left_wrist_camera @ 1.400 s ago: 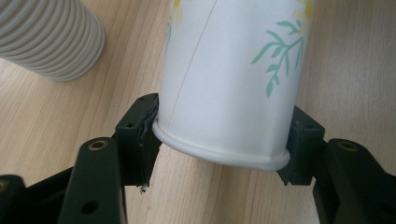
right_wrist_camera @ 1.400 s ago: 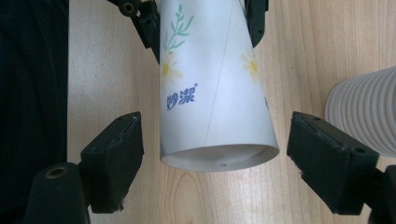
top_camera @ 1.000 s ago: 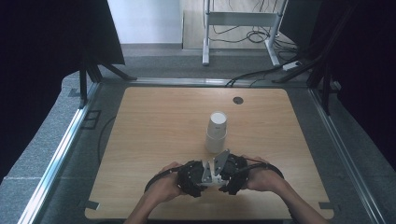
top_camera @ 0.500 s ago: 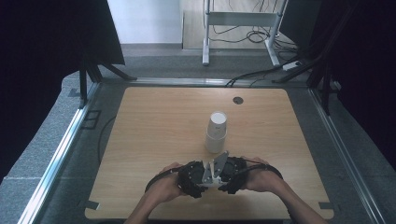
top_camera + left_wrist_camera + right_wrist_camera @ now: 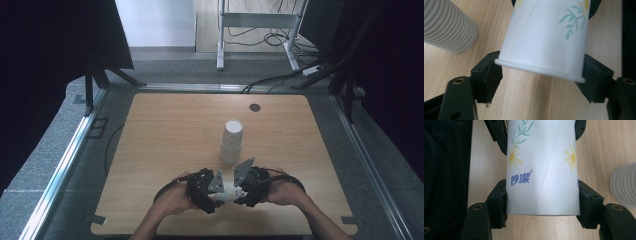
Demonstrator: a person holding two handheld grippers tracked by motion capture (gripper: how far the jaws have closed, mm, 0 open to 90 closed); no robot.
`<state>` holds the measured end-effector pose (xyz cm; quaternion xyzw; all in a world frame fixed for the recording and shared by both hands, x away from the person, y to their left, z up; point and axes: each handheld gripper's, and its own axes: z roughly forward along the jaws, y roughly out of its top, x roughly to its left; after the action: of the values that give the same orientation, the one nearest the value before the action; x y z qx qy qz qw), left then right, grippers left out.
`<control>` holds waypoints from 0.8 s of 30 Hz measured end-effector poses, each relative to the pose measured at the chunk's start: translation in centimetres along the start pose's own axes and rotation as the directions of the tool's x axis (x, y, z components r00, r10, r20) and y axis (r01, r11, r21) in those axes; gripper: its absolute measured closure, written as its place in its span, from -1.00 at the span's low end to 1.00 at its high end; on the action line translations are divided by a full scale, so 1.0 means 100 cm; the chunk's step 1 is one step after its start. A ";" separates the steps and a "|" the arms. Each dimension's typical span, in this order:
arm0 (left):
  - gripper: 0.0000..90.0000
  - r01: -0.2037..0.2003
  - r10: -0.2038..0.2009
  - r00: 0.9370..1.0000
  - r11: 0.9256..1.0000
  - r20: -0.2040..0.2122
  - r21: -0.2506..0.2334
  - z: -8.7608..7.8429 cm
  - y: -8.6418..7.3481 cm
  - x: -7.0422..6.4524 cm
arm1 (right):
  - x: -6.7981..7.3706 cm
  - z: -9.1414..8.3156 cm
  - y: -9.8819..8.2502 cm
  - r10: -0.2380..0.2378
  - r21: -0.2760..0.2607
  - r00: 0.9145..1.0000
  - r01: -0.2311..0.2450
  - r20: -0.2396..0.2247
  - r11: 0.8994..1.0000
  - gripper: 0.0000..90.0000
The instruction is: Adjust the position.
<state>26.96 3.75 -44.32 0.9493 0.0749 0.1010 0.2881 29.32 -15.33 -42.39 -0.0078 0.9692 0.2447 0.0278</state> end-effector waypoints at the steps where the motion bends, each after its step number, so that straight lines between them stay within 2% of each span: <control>1: -0.53 0.008 -0.008 1.000 1.000 0.006 -0.012 0.000 -0.001 0.001 | 0.000 -0.002 -0.001 0.009 -0.008 1.000 -0.009 -0.002 1.000 -0.18; 5: -0.59 0.042 -0.039 0.998 0.997 0.043 -0.065 -0.002 -0.005 0.005 | -0.001 -0.009 -0.005 0.019 -0.059 1.000 -0.019 0.000 0.998 -0.18; 8: -0.63 0.066 -0.058 0.996 0.991 0.072 -0.114 -0.004 -0.008 0.008 | -0.001 -0.011 -0.010 0.036 -0.091 0.999 -0.036 -0.001 0.995 -0.18; 11: -0.63 0.096 -0.081 0.992 0.981 0.096 -0.166 -0.007 -0.011 0.012 | -0.001 -0.013 -0.014 0.047 -0.123 0.999 -0.047 -0.002 0.991 -0.18; 16: -0.63 0.147 -0.113 0.983 0.960 0.148 -0.240 -0.009 -0.017 0.017 | -0.002 -0.014 -0.024 0.068 -0.174 0.998 -0.067 -0.001 0.982 -0.18; 21: -0.63 0.170 -0.124 0.976 0.945 0.177 -0.279 -0.008 -0.020 0.018 | -0.002 -0.011 -0.035 0.087 -0.230 0.996 -0.085 -0.003 0.970 -0.18; 24: -0.62 0.171 -0.119 0.974 0.942 0.190 -0.289 -0.007 -0.021 0.018 | -0.001 -0.008 -0.040 0.085 -0.266 0.996 -0.083 -0.005 0.960 -0.18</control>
<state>28.39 6.26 -44.66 0.8907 0.1036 0.0083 0.4426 29.46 -19.24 -43.57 0.0303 0.9270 0.3734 0.0191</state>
